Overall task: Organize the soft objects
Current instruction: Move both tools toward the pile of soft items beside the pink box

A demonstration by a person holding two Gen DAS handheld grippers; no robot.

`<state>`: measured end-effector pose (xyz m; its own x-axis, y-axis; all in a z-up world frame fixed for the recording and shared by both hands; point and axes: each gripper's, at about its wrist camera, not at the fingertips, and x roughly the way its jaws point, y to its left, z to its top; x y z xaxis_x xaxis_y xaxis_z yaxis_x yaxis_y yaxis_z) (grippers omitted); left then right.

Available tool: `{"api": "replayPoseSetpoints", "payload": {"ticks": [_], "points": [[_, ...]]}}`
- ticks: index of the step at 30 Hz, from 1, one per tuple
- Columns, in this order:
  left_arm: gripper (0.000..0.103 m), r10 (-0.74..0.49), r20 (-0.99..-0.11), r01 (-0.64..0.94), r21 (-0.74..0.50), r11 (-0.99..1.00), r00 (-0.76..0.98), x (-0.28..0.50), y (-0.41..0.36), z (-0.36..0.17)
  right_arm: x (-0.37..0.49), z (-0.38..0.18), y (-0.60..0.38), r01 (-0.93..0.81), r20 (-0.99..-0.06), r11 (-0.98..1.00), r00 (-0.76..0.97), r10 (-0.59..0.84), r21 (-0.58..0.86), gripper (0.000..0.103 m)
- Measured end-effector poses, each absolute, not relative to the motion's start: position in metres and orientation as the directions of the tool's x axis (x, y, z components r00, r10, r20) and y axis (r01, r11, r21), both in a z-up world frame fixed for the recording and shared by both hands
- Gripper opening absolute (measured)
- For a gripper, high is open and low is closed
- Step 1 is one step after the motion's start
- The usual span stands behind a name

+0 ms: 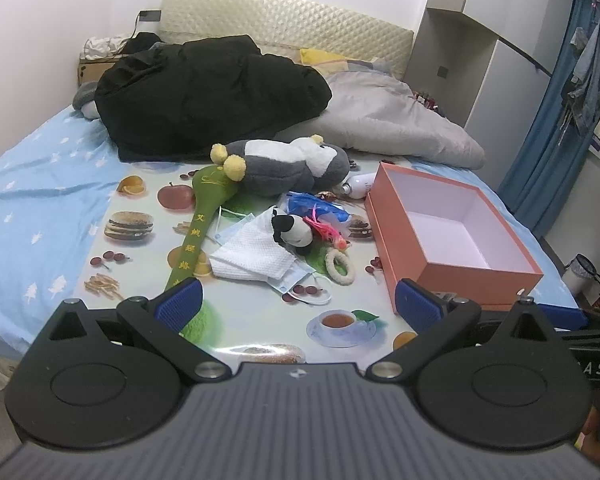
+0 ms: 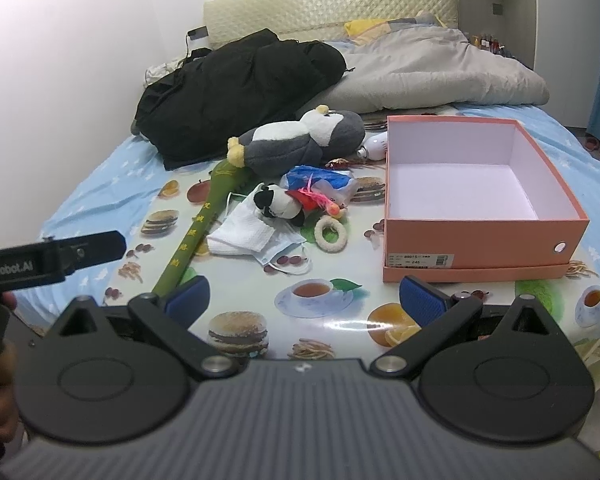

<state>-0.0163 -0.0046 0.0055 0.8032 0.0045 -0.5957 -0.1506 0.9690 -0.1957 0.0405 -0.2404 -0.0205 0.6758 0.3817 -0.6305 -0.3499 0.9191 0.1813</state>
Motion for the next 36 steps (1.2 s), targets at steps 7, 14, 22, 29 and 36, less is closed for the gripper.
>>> {"api": "replayPoseSetpoints", "payload": {"ticks": [7, 14, 22, 29, 36], "points": [[0.103, 0.006, -0.590, -0.150, -0.196, 0.969, 0.807, -0.015, -0.002, 0.003, 0.043, -0.025, -0.237, -0.341, -0.639, 0.922, 0.671, 0.376, 0.184, 0.103], [0.103, 0.002, -0.586, -0.136, -0.186, 0.973, 0.810, -0.015, -0.001, -0.002, 0.045, -0.030, -0.236, -0.334, -0.637, 0.926, 0.679, 0.366, 0.176, 0.103], [0.103, 0.005, -0.602, -0.140, -0.178, 0.974, 0.799, -0.007, -0.002, -0.008, 0.044, -0.032, -0.236, -0.334, -0.632, 0.927, 0.684, 0.364, 0.173, 0.103], [0.103, -0.002, -0.607, -0.136, -0.180, 0.974, 0.795, -0.006, -0.001, -0.010, 0.044, -0.035, -0.235, -0.339, -0.635, 0.923, 0.676, 0.374, 0.182, 0.103], [0.103, -0.010, -0.613, -0.133, -0.188, 0.973, 0.790, -0.006, -0.003, -0.013, 0.044, -0.035, -0.236, -0.335, -0.637, 0.924, 0.676, 0.372, 0.185, 0.103]]}}
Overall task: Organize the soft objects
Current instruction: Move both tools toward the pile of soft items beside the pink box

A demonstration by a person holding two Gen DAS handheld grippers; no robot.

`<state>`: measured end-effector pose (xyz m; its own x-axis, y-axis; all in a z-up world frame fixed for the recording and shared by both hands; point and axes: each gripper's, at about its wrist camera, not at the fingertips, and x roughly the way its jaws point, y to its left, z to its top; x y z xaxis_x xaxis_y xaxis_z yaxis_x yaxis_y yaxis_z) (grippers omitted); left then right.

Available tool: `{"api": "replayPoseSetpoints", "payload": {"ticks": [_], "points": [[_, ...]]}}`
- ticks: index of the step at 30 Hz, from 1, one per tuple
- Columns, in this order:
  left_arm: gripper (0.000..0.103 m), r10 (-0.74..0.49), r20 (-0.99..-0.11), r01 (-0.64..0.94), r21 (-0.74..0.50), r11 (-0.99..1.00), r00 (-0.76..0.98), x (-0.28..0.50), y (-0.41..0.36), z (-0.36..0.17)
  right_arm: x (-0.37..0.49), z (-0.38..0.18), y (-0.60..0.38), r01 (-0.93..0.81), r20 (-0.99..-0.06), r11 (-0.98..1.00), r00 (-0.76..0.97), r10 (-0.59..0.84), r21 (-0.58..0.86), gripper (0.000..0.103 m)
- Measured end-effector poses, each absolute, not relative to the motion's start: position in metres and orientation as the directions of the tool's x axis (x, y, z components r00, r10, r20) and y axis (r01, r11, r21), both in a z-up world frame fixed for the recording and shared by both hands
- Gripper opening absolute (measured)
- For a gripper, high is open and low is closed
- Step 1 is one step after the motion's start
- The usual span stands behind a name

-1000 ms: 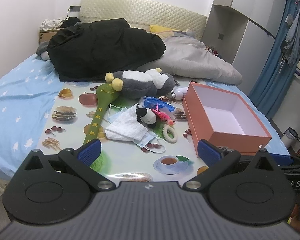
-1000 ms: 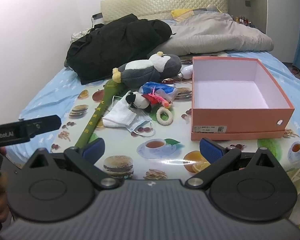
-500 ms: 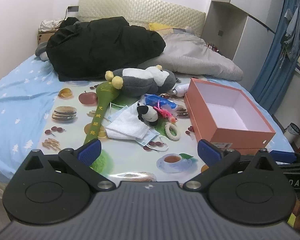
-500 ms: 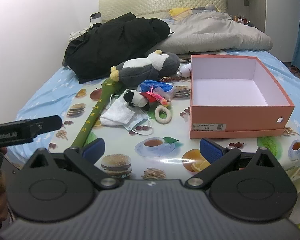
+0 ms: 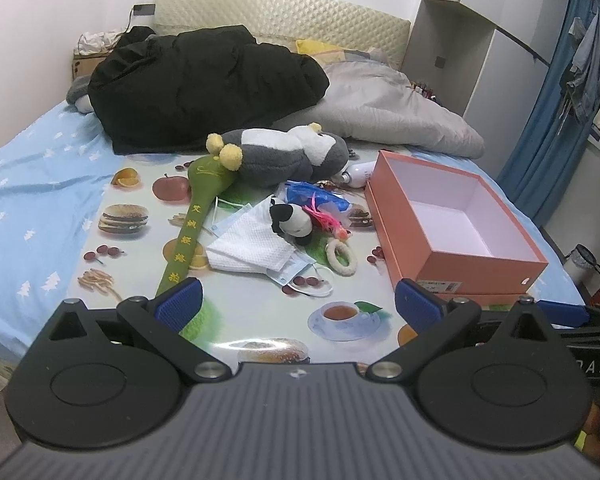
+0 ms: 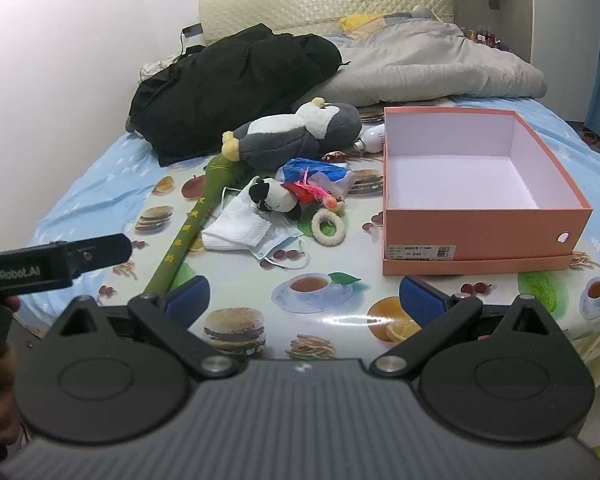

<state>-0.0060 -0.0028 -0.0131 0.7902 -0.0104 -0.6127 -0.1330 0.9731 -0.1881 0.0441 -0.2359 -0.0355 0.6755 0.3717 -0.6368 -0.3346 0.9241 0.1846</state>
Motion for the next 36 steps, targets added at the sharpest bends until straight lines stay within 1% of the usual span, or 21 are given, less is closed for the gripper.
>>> {"api": "replayPoseSetpoints", "payload": {"ticks": [36], "points": [[0.103, -0.024, -0.658, -0.142, -0.197, 0.970, 0.753, 0.018, 0.008, -0.034, 0.060, -0.051, -0.228, -0.304, -0.675, 0.933, 0.649, 0.350, 0.191, 0.103]]}}
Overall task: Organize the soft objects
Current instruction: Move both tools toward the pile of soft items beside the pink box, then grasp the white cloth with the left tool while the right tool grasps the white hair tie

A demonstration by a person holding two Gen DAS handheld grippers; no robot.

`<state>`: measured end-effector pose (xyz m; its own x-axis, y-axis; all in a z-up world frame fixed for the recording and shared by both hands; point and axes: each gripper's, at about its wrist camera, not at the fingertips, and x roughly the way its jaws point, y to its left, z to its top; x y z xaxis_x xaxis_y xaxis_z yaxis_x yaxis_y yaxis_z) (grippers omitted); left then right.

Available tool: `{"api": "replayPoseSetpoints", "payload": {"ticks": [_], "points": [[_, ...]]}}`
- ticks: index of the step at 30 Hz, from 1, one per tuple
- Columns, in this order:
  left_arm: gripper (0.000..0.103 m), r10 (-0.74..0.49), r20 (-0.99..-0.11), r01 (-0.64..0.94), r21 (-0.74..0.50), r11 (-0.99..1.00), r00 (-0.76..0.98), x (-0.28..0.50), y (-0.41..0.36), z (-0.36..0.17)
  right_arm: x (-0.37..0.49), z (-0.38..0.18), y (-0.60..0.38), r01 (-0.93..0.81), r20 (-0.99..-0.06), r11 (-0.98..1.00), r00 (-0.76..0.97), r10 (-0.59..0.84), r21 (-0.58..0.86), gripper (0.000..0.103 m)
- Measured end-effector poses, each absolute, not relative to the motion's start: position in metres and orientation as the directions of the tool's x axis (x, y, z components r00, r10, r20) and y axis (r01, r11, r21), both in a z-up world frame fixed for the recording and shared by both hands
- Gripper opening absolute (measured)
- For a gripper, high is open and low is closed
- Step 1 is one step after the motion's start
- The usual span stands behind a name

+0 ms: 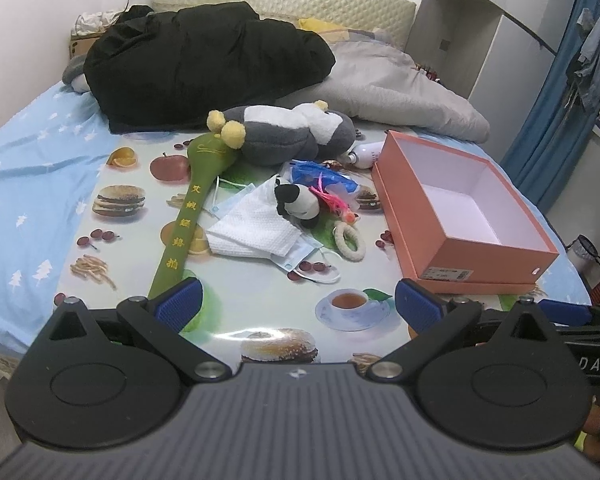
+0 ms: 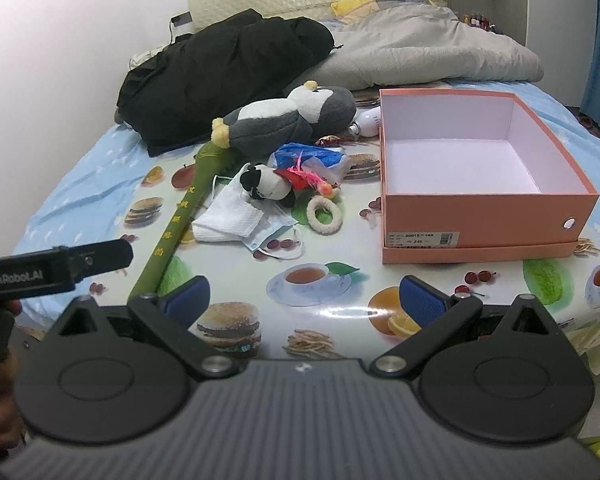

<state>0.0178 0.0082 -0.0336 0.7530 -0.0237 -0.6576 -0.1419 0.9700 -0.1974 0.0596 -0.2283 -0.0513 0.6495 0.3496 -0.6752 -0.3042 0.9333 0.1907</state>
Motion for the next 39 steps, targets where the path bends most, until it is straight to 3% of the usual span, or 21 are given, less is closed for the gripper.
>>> {"api": "replayPoseSetpoints", "payload": {"ticks": [16, 19, 26, 37, 39], "points": [[0.103, -0.035, -0.703, -0.136, -0.187, 0.973, 0.710, 0.051, 0.020, -0.060, 0.081, -0.065, -0.223, -0.297, -0.684, 0.933, 0.638, 0.353, 0.205, 0.103], [0.103, -0.043, -0.708, -0.128, -0.187, 0.974, 0.705, 0.063, 0.023, -0.067, 0.091, -0.071, -0.219, -0.301, -0.691, 0.928, 0.623, 0.367, 0.221, 0.100], [0.103, -0.049, -0.735, -0.135, -0.189, 0.973, 0.676, 0.101, 0.033, -0.091, 0.118, -0.090, -0.202, -0.313, -0.714, 0.920, 0.588, 0.381, 0.234, 0.082], [0.102, -0.041, -0.779, -0.157, -0.177, 0.972, 0.625, 0.170, 0.059, -0.147, 0.182, -0.118, -0.170, -0.338, -0.733, 0.915, 0.562, 0.383, 0.220, 0.080], [0.102, -0.040, -0.780, -0.147, -0.167, 0.975, 0.624, 0.182, 0.062, -0.154, 0.195, -0.125, -0.164, -0.346, -0.740, 0.913, 0.552, 0.383, 0.215, 0.075]]}}
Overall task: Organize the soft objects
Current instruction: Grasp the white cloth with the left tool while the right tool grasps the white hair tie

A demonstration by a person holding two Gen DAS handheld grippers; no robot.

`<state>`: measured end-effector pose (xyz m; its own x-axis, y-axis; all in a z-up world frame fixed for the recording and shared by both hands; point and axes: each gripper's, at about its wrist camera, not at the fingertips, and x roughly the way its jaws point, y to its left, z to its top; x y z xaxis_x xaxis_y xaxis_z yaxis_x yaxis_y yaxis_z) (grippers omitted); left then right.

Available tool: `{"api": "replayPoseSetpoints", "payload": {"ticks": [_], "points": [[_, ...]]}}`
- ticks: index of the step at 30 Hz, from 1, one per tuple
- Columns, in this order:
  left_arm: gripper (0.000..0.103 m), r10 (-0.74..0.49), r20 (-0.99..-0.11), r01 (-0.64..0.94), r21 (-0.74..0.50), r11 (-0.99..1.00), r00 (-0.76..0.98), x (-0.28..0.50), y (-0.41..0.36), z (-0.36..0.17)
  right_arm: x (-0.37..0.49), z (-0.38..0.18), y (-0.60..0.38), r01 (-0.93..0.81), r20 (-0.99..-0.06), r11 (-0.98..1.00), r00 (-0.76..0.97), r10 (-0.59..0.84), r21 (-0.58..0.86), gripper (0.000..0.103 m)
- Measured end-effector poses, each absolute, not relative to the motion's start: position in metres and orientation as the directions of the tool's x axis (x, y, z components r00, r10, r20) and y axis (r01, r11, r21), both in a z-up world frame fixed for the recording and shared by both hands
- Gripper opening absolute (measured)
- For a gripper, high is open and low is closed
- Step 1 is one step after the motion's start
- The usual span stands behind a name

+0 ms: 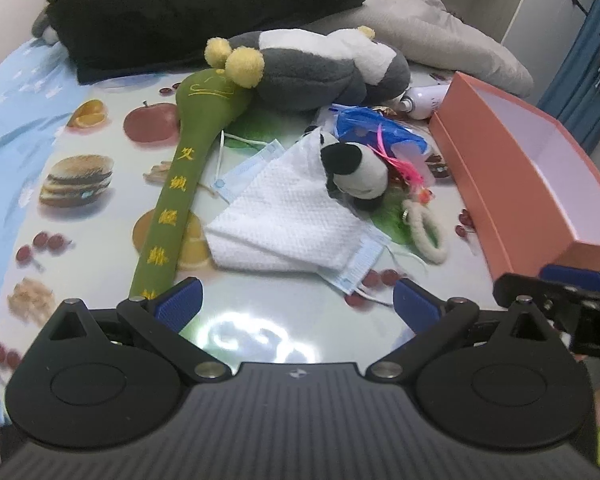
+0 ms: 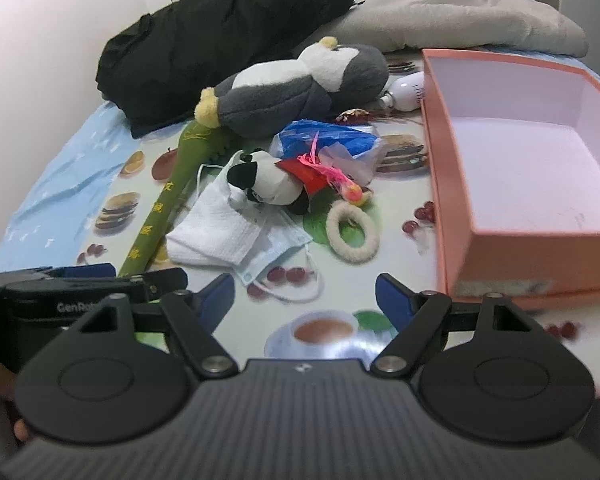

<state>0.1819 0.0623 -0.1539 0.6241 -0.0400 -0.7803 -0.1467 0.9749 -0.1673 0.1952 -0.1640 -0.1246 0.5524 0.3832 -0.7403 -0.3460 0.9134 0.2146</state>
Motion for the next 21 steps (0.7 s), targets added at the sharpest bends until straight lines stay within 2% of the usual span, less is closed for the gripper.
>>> {"api": "replayPoseSetpoints", "payload": {"ticks": [5, 16, 21], "points": [[0.102, -0.042, -0.777, -0.125, -0.154, 0.980, 0.629, 0.210, 0.071, -0.167, 0.227, -0.142, -0.151, -0.345, -0.756, 0.918, 0.542, 0.366, 0.196, 0.070], [0.096, -0.057, -0.787, -0.107, -0.154, 0.982, 0.614, 0.251, 0.084, -0.197, 0.278, -0.185, -0.131, -0.367, -0.770, 0.926, 0.564, 0.299, 0.091, 0.071], [0.092, -0.064, -0.797, -0.103, -0.156, 0.982, 0.601, 0.260, 0.086, -0.210, 0.294, -0.206, -0.120, -0.360, -0.805, 0.930, 0.529, 0.267, 0.072, 0.071]]}}
